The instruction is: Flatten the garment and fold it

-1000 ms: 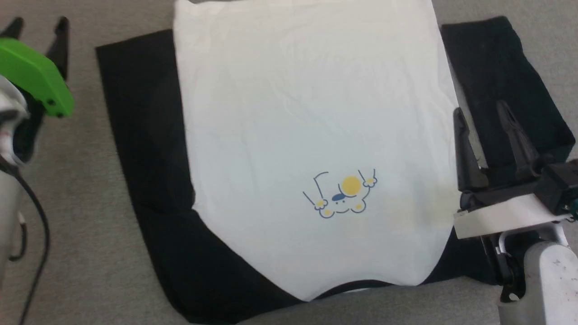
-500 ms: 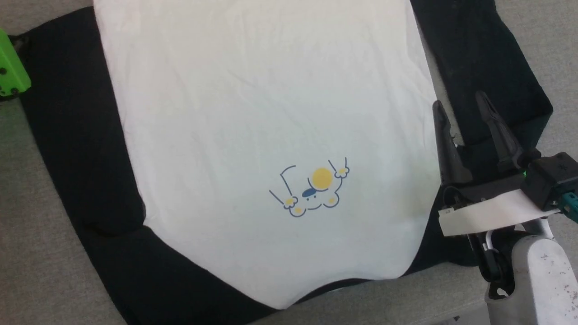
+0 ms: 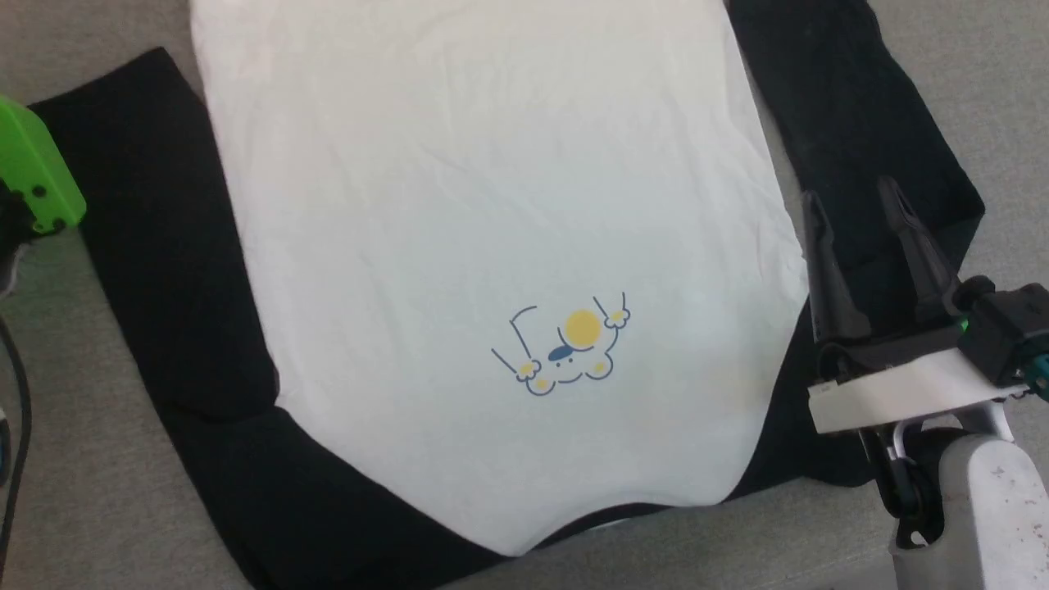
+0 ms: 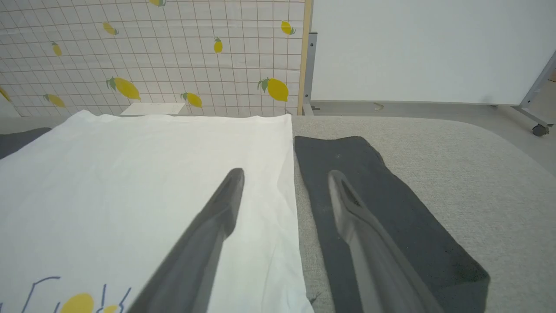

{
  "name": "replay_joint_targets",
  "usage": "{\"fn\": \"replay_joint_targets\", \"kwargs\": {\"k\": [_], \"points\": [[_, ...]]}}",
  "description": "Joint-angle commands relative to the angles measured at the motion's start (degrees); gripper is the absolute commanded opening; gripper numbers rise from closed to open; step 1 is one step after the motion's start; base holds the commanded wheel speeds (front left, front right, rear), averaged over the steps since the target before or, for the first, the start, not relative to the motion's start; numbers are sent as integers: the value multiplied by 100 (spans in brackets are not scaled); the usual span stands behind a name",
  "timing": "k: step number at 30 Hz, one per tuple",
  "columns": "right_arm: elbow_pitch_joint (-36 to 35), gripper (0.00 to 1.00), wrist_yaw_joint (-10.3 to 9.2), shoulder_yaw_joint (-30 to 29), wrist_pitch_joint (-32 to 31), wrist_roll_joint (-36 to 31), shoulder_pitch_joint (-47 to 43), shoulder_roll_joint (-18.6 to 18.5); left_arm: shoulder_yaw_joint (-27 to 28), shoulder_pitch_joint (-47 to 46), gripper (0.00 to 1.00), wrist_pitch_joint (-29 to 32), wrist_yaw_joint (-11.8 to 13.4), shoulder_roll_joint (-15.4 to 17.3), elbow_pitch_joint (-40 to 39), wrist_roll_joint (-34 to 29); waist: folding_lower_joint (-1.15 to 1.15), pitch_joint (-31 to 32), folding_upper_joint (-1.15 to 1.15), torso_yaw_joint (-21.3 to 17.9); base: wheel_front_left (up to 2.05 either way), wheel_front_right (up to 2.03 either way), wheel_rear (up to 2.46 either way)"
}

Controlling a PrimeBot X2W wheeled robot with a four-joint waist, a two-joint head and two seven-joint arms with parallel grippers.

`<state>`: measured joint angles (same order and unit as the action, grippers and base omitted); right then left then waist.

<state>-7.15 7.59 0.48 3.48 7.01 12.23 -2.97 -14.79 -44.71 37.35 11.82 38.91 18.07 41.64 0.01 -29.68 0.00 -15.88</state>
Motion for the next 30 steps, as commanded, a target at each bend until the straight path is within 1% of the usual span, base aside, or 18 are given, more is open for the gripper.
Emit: {"fn": "replay_joint_targets", "kwargs": {"k": [1, 3, 7, 11, 14, 19, 21, 25, 27, 30], "points": [[10, 100, -10, -43, -29, -30, -109, 9, 72, 149, 0, -179, -30, -18, -67, 31, -1, 406, 0, 258, 0, 0, 0], [-12, 100, -10, -111, -84, -59, -209, 9, 145, 324, 0, -467, -52, 12, -196, 5, -1, 653, 0, 389, 0, 0, 0], [-102, 100, -10, -262, -204, -61, -424, 9, 373, 753, 0, -981, 17, 21, -584, 38, -1, 1144, 0, 646, 0, 0, 0], [-235, 100, -10, -407, -374, -54, -698, 9, 566, 1291, 0, -1269, 124, 27, -1263, 115, -1, 1553, 0, 891, 0, 0, 0], [-313, 100, -10, -452, -472, -39, -867, 9, 682, 1682, 0, -1326, 264, 93, -1803, 124, -1, 1775, 0, 1001, 0, 0, 0], [-451, 100, -10, -450, -604, -17, -1081, 9, 907, 2359, 0, -1323, 570, 208, -2799, 136, -1, 2069, 0, 1088, 0, 0, 0], [-499, 100, -10, -451, -649, -12, -1140, 9, 1031, 2557, 0, -1360, 696, 206, -3134, 156, -1, 2145, 0, 1111, 0, 0, 0], [-565, 100, -10, -443, -718, 0, -1223, 9, 1263, 3016, 0, -1343, 952, 340, -3692, 84, -1, 2267, 0, 1122, 0, 0, 0], [-583, 100, -10, -444, -737, 8, -1251, 9, 1373, 3217, 0, -1349, 1042, 337, -3985, 113, -1, 2304, 0, 1122, 0, 0, 0], [-585, 100, -10, -456, -731, 27, -1288, 9, 1446, 3429, 0, -1373, 1077, 256, -4450, 221, -1, 2333, 0, 1119, 0, 0, 0]]}}
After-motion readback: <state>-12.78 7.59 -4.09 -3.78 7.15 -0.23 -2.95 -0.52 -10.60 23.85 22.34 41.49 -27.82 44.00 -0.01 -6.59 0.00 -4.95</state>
